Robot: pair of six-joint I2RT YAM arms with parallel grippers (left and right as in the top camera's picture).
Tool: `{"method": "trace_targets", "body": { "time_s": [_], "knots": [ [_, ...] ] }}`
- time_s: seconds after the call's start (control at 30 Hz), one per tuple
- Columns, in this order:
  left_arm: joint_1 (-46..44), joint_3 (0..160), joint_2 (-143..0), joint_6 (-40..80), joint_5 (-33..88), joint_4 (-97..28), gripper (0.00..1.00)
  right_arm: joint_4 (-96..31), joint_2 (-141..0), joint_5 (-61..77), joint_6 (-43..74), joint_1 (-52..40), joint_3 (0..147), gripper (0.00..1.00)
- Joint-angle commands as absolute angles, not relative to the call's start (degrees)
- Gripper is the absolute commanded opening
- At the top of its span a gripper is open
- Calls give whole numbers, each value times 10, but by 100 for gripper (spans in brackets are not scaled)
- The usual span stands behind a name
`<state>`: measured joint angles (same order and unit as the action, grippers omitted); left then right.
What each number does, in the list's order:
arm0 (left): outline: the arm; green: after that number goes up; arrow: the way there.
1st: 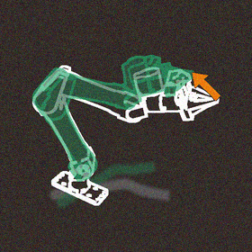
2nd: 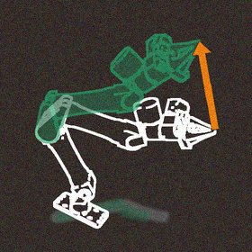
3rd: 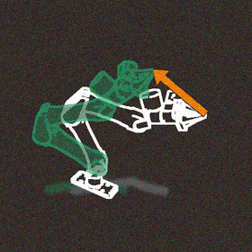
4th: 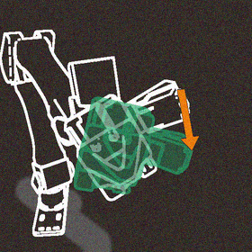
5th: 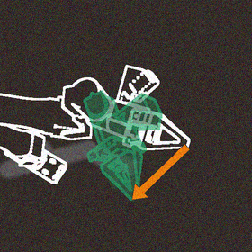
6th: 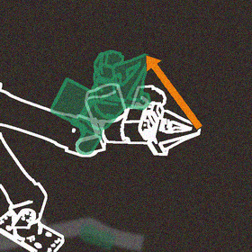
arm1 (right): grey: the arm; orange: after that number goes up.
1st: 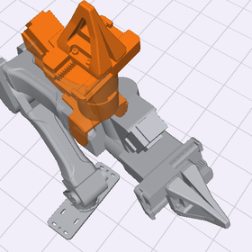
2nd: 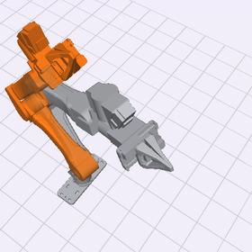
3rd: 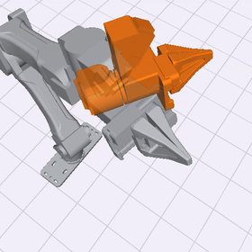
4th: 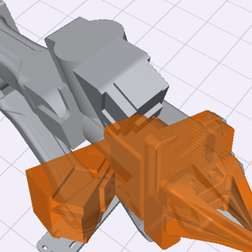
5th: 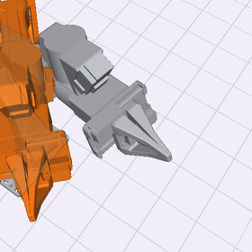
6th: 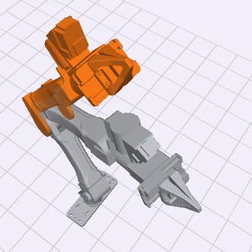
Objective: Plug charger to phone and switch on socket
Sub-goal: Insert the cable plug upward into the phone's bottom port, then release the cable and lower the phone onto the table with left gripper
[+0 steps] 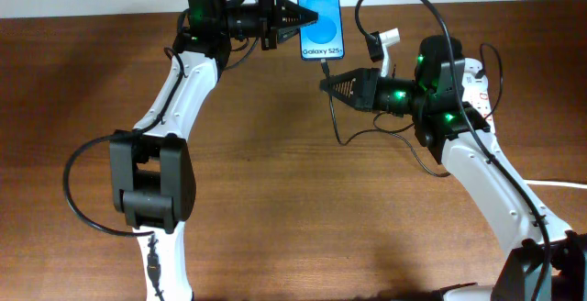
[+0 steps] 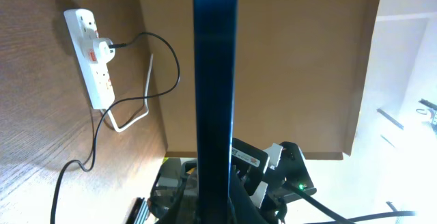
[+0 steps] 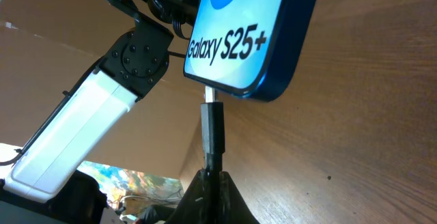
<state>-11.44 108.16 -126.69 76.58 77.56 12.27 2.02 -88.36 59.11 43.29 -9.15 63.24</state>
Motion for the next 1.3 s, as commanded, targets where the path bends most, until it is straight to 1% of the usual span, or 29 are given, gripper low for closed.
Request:
{"method": "trace_targets", "body": {
  "time_s": [0.0, 0.37, 0.67, 0.87, 1.17, 1.27],
  "knots": [
    [-115, 1090, -1255, 765, 795, 129, 0, 24, -885, 580, 427, -83, 630, 4],
    [-145, 1090, -1255, 747, 791, 128, 0, 53, -885, 572, 450, -94, 630, 4],
    [-146, 1090, -1255, 741, 814, 128, 0, 68, -885, 562, 453, -77, 630, 4],
    [-146, 1090, -1255, 741, 853, 128, 0, 69, -886, 544, 453, -77, 630, 4],
    [-145, 1090, -1255, 741, 858, 128, 0, 69, -886, 555, 453, -77, 630, 4],
    [-146, 1090, -1255, 741, 865, 128, 0, 87, -886, 558, 454, -67, 630, 4]
  ]
}}
